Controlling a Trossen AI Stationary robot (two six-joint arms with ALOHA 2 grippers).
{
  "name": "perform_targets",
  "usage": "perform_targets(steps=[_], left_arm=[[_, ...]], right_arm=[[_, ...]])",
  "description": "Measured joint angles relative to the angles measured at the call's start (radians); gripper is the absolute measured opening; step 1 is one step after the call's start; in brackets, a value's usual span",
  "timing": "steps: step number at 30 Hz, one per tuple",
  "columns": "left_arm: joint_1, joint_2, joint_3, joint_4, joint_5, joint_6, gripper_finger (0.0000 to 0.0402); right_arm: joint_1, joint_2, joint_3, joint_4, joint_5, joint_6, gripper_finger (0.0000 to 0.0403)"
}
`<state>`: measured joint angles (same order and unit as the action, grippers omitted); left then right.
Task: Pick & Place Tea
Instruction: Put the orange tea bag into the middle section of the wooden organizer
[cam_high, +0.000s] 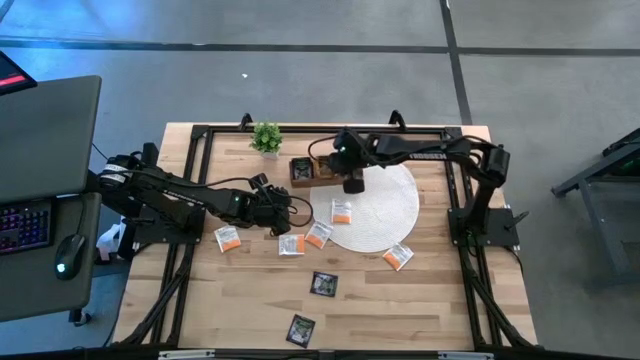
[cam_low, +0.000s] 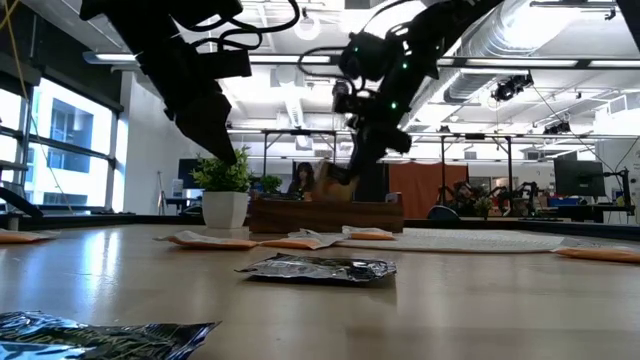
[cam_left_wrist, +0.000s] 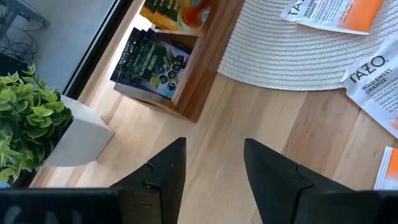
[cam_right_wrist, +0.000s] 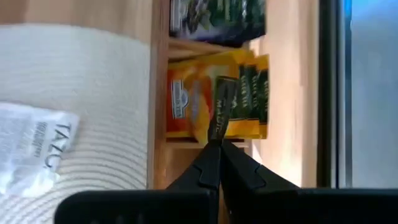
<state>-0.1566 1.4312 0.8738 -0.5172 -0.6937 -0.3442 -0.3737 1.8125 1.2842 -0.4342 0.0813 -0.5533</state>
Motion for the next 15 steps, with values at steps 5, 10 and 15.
perform_targets(steps=[5,10,15], left_arm=[[0.000,0.000,0.000,-0.001,0.000,0.000,0.0158],[0.000,0.000,0.000,0.000,0.000,0.000,0.0158],[0.000,0.000,0.000,-0.001,0.001,0.000,0.0158]], right_arm=[[0.001,0.025,0.000,0.032,0.044,-0.039,0.0002],[0.001,0.029,0.000,0.087,0.069,-0.043,0.0004],[0.001,0.029,0.000,0.085,0.077,-0.041,0.0031]])
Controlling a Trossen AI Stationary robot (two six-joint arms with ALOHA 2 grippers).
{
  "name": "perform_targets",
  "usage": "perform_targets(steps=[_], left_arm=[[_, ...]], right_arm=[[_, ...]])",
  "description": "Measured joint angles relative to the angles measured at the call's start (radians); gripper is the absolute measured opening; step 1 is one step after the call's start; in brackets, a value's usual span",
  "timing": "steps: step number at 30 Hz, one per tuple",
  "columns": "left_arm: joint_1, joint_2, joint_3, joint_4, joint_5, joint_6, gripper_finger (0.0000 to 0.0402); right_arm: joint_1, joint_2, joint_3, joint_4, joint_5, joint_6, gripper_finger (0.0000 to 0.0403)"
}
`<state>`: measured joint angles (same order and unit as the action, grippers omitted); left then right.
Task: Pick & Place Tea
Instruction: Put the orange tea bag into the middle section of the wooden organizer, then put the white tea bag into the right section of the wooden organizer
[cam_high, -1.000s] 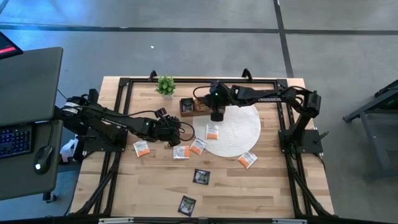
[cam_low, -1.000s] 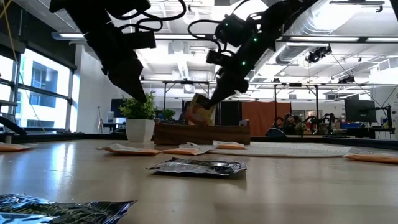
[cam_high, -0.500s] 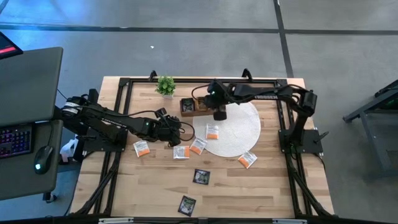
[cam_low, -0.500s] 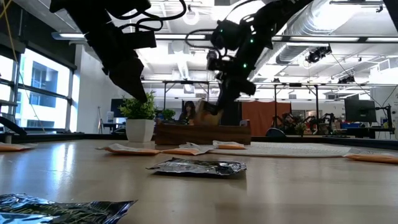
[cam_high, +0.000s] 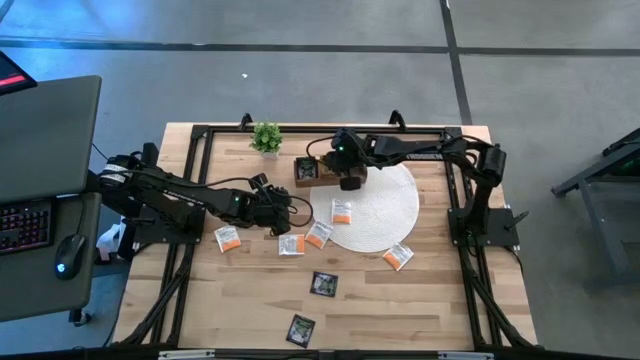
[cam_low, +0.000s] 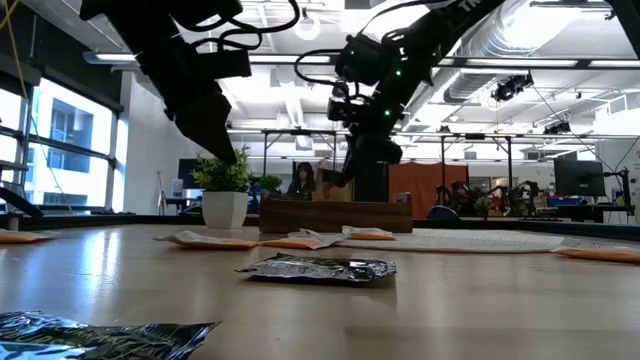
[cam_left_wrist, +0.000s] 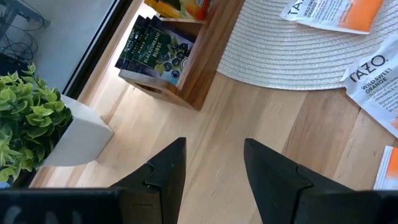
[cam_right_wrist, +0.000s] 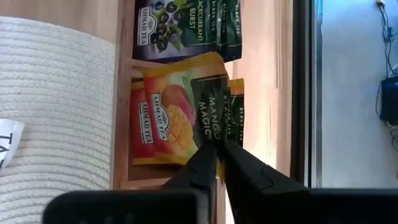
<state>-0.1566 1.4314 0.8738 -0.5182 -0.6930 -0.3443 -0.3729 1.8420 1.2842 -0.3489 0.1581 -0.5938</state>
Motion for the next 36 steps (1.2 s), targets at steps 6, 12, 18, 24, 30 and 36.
perform_targets(steps=[6,12,18,24,30,36], left_arm=[[0.000,0.000,0.000,0.000,0.001,0.000,0.0158],[0.000,0.000,0.000,0.000,0.002,0.000,0.0158],[0.000,0.000,0.000,0.000,0.003,0.000,0.0158],[0.000,0.000,0.000,0.001,0.028,0.000,0.0158],[0.000,0.000,0.000,0.001,0.032,-0.001,0.0158],[0.000,0.000,0.000,0.002,0.032,-0.004,0.0158]], right_arm=[[0.000,0.000,0.000,-0.005,0.020,0.038,0.0076],[0.014,0.000,0.000,0.020,0.041,0.076,0.0091],[0.135,0.000,0.010,0.006,0.032,0.165,0.0091],[0.288,0.000,0.009,-0.072,0.031,0.265,0.0093],[0.320,0.005,0.009,-0.140,0.069,0.424,0.0099],[0.299,0.065,0.008,-0.177,0.064,0.497,0.0128]])
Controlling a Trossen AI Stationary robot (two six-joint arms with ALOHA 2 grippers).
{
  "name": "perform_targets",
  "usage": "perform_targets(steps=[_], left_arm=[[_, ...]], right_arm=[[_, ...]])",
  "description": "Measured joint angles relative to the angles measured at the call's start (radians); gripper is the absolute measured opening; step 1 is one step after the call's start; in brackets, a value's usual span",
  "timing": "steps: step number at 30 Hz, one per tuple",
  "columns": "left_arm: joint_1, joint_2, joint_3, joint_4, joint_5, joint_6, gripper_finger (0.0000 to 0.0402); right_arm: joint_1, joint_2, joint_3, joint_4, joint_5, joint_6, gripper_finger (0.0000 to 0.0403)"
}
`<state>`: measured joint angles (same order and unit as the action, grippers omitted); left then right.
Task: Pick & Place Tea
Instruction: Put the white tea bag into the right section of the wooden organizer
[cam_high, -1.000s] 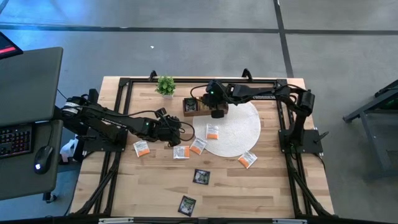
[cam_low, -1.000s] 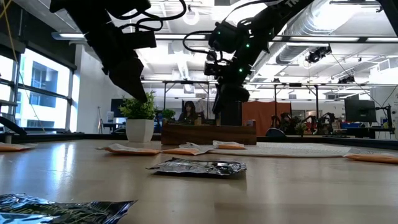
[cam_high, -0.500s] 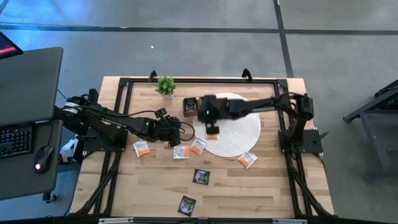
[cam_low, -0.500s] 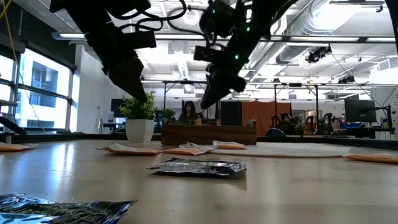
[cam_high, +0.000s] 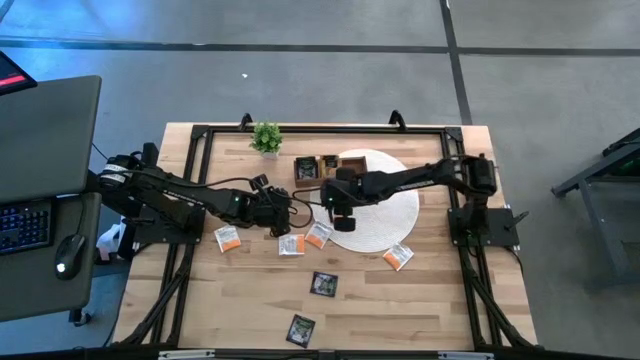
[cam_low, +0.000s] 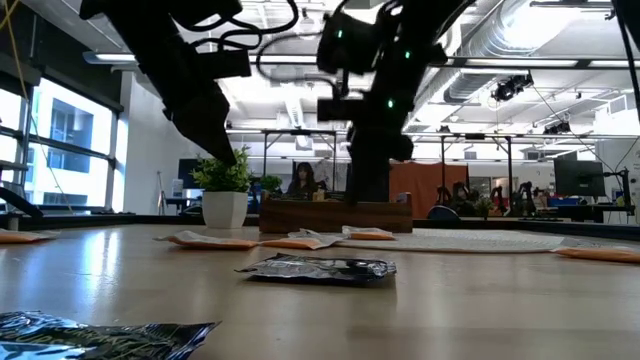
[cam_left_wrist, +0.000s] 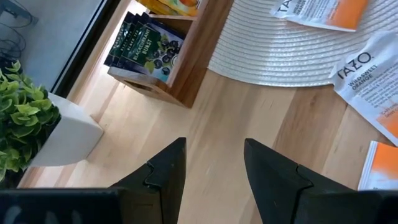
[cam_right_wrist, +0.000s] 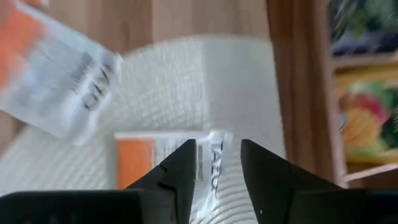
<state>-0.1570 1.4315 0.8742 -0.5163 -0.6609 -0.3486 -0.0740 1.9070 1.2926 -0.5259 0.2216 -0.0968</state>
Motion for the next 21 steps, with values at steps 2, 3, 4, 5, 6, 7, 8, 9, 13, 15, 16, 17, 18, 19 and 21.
perform_targets(steps=[2,3,4,5,6,7,8,9,13,15,16,17,18,19,21], left_arm=[[0.000,0.000,0.000,0.002,0.000,0.000,0.0158],[0.000,0.000,0.000,0.001,0.000,0.000,0.0158],[0.000,0.000,0.000,0.002,0.000,0.000,0.0158],[0.000,0.000,0.000,0.002,0.000,0.000,0.0158],[0.000,0.000,0.000,0.002,0.000,0.000,0.0158],[0.000,0.000,0.000,0.002,0.000,0.000,0.0158],[0.000,0.000,0.000,0.002,0.000,0.000,0.0158],[0.000,0.000,0.000,0.001,0.000,0.000,0.0158],[0.000,0.000,0.000,0.000,0.000,0.000,0.0158],[0.000,0.000,0.000,0.001,0.000,0.001,0.0158],[0.000,0.000,0.000,0.001,0.000,0.002,0.0158],[0.000,0.000,0.000,0.000,0.000,0.002,0.0158],[0.000,0.000,0.000,0.000,0.000,0.003,0.0158],[0.000,0.000,0.000,0.000,0.000,0.004,0.0158],[0.000,0.000,0.000,0.000,0.000,0.004,0.0158]], right_arm=[[-0.006,0.027,0.000,-0.002,0.001,0.022,0.0135],[-0.010,0.040,0.000,-0.001,0.001,0.034,0.0137],[-0.013,0.051,0.000,-0.002,0.003,0.043,0.0139],[-0.016,0.061,0.000,-0.001,0.012,0.049,0.0140],[-0.019,0.069,0.000,0.002,0.021,0.058,0.0140],[-0.024,0.075,0.000,0.006,0.026,0.070,0.0140],[-0.030,0.077,0.000,0.006,0.026,0.078,0.0140],[-0.035,0.080,0.000,0.006,0.021,0.088,0.0140],[-0.059,0.085,0.000,-0.007,-0.063,0.099,0.0140],[-0.065,0.089,0.000,-0.008,-0.076,0.101,0.0138],[-0.067,0.089,0.000,-0.010,-0.079,0.102,0.0135],[-0.069,0.090,0.000,-0.012,-0.083,0.102,0.0132],[-0.069,0.096,0.001,-0.012,-0.092,0.101,0.0127],[-0.070,0.099,0.003,-0.014,-0.102,0.101,0.0121],[-0.070,0.107,0.004,-0.025,-0.121,0.100,0.0105]])
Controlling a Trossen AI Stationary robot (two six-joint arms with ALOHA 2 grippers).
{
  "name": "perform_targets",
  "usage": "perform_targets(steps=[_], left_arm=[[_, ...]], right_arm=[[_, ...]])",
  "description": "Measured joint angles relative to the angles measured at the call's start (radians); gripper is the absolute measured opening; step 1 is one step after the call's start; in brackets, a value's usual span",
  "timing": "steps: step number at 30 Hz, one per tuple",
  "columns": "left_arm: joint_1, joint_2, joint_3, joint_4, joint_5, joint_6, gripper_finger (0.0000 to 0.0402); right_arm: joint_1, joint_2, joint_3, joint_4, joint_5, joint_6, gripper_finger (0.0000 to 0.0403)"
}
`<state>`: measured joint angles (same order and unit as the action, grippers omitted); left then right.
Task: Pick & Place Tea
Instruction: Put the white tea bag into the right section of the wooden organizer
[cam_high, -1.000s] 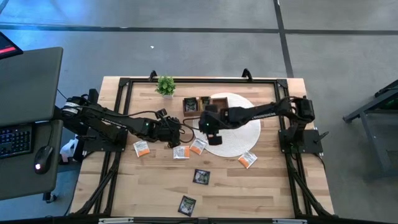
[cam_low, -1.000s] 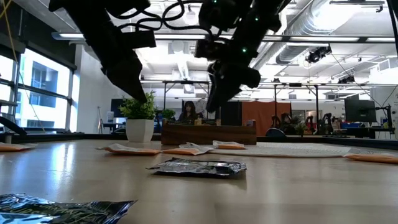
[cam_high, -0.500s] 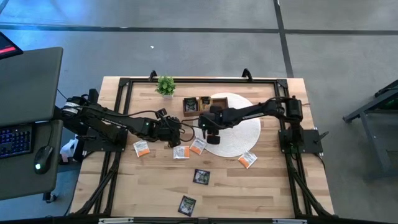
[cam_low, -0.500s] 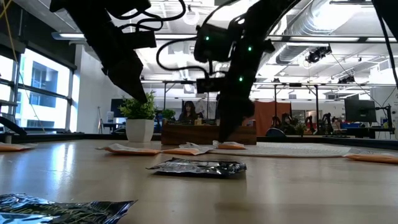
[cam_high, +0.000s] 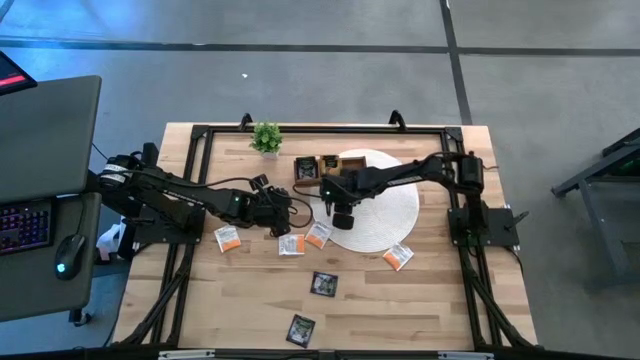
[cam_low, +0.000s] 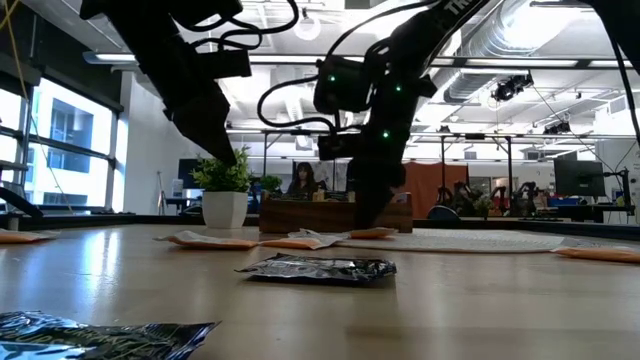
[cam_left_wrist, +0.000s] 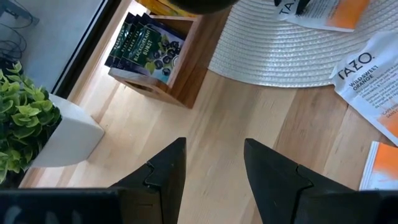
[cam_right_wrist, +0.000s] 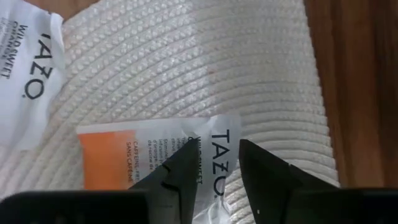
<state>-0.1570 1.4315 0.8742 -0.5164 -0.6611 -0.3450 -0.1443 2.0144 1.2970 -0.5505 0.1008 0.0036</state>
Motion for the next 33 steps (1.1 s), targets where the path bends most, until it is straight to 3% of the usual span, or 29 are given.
perform_targets(steps=[8,18,22,28,30,33], left_arm=[[0.000,0.000,0.000,0.000,-0.001,0.000,0.0158],[0.000,0.000,0.000,-0.001,-0.001,0.000,0.0158],[0.000,0.000,0.000,-0.001,-0.001,0.000,0.0158],[0.000,0.000,0.000,-0.001,-0.001,0.000,0.0158],[0.000,0.000,0.000,-0.001,-0.001,0.000,0.0158],[0.000,0.000,0.000,-0.001,-0.001,0.000,0.0158]], right_arm=[[0.003,0.016,0.001,-0.012,0.005,-0.003,0.0009],[0.039,-0.093,-0.007,-0.033,0.018,-0.011,0.0005],[0.053,-0.178,-0.004,-0.050,0.196,-0.059,0.0005],[0.044,-0.216,-0.004,-0.001,0.685,-0.338,0.0005],[0.018,-0.205,-0.004,0.020,0.738,-0.403,0.0004],[-0.033,-0.194,-0.004,0.054,0.672,-0.432,0.0002]])
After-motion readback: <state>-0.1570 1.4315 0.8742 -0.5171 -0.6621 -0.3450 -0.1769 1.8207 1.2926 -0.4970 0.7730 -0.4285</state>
